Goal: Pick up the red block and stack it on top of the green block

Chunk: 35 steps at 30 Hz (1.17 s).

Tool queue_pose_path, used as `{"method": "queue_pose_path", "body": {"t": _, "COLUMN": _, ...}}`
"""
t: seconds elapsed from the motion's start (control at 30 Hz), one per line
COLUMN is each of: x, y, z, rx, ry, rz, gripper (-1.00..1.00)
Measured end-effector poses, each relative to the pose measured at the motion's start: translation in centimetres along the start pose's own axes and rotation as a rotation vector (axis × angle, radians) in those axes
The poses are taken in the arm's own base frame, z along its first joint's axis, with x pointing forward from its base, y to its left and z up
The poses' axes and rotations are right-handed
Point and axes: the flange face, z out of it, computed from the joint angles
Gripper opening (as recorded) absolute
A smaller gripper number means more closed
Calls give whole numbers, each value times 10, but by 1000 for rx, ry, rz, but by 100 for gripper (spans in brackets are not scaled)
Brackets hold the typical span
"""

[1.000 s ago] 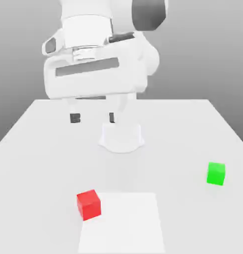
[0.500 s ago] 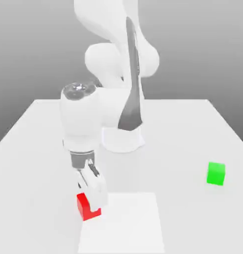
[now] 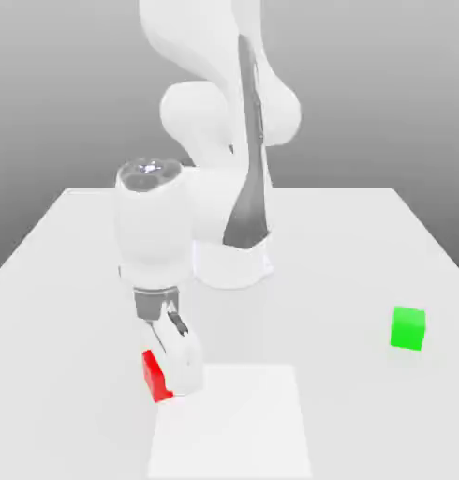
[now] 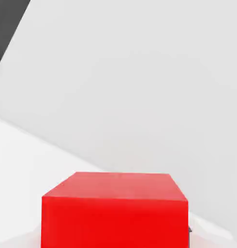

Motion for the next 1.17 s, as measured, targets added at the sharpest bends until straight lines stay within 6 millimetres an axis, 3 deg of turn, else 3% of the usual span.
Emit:
{"method": "queue_pose_path", "body": {"t": 0.07, "x": -17, "y": 4, "z": -10, "rx": -3, "ry": -5, "rz": -43, "gripper": -100}}
{"method": "queue_pose_path", "body": {"t": 0.2, "x": -82, "y": 21, "z": -18, "rx": -7, "ry": -19, "rz": -222, "gripper": -100}}
{"method": "queue_pose_path", "body": {"t": 0.27, "x": -127, "y": 40, "z": -22, "rx": -9, "ry": -25, "rz": -352, "gripper": -100}}
{"method": "queue_pose_path", "body": {"t": 0.37, "x": -175, "y": 68, "z": -27, "rx": -11, "ry": -31, "rz": -502, "gripper": -100}}
{"method": "queue_pose_path", "body": {"t": 0.6, "x": -260, "y": 150, "z": -39, "rx": -11, "ry": -30, "rz": -826, "gripper": -100}}
{"method": "queue_pose_path", "body": {"t": 0.83, "x": -316, "y": 258, "z": -49, "rx": -4, "ry": -9, "rz": -1168, "gripper": -100}}
{"method": "queue_pose_path", "body": {"t": 0.9, "x": -321, "y": 269, "z": -38, "rx": -1, "ry": -3, "rz": -1203, "gripper": -100}}
{"method": "queue_pose_path", "body": {"t": 1.07, "x": -322, "y": 273, "z": 8, "rx": 0, "ry": -2, "rz": -1212, "gripper": -100}}
{"method": "queue_pose_path", "body": {"t": 1.1, "x": -322, "y": 274, "z": 14, "rx": -1, "ry": -3, "rz": -1215, "gripper": 100}}
{"method": "queue_pose_path", "body": {"t": 1.17, "x": -322, "y": 274, "z": 14, "rx": -1, "ry": -3, "rz": -1215, "gripper": 100}}
